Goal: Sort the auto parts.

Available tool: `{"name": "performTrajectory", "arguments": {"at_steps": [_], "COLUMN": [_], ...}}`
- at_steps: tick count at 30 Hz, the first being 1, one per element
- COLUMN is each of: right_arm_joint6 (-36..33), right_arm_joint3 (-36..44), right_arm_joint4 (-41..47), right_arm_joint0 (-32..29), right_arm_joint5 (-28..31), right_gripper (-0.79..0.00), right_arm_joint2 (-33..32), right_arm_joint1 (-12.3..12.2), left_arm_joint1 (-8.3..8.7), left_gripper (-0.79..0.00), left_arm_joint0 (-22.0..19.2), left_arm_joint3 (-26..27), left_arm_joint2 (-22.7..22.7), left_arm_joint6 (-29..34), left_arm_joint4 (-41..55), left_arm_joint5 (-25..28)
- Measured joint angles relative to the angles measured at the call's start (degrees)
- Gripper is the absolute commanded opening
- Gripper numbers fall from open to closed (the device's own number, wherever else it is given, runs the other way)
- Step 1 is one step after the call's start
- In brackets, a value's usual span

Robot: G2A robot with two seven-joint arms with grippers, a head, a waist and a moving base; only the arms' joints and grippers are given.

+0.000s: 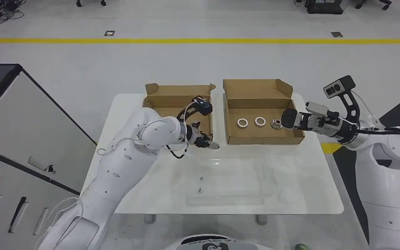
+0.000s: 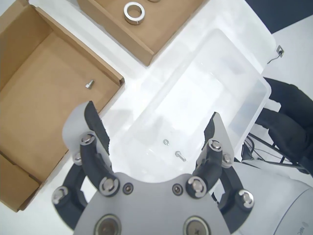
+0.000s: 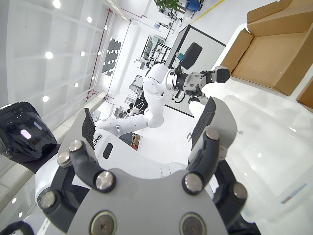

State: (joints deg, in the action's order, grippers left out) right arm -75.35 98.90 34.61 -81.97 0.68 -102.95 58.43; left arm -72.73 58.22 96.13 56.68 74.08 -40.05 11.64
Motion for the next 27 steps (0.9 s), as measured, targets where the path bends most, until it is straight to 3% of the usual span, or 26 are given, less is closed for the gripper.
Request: {"name": "performTrajectory", "arguments": {"at_steps": [14,22,27], "right_arm_joint6": [0.0,0.0,0.0], "right_arm_joint3": [0.0,0.0,0.0], "right_arm_joint4": [0.0,0.0,0.0], "right_arm_joint0": [0.0,0.0,0.0], "right_arm_joint5": [0.0,0.0,0.0], "right_gripper": [0.000,0.000,0.000], "right_arm_joint2": [0.0,0.0,0.0], "right_arm_joint1": [0.0,0.0,0.0], "left_arm_joint1": [0.14,-0.55,-1.18], "left_gripper": [0.000,0.000,0.000], "left_arm_joint0": [0.1,-4.1,-8.0], "left_arm_joint3": [0.9,6.7,5.1], "left_arm_joint2": [-1.8,-10.6,-16.8], "left_arm_joint6": [1.9,12.0,14.0], "left_arm_joint4": [-1.2,-3.1,-1.2], "left_arm_joint5": [0.4,4.5,4.5]}}
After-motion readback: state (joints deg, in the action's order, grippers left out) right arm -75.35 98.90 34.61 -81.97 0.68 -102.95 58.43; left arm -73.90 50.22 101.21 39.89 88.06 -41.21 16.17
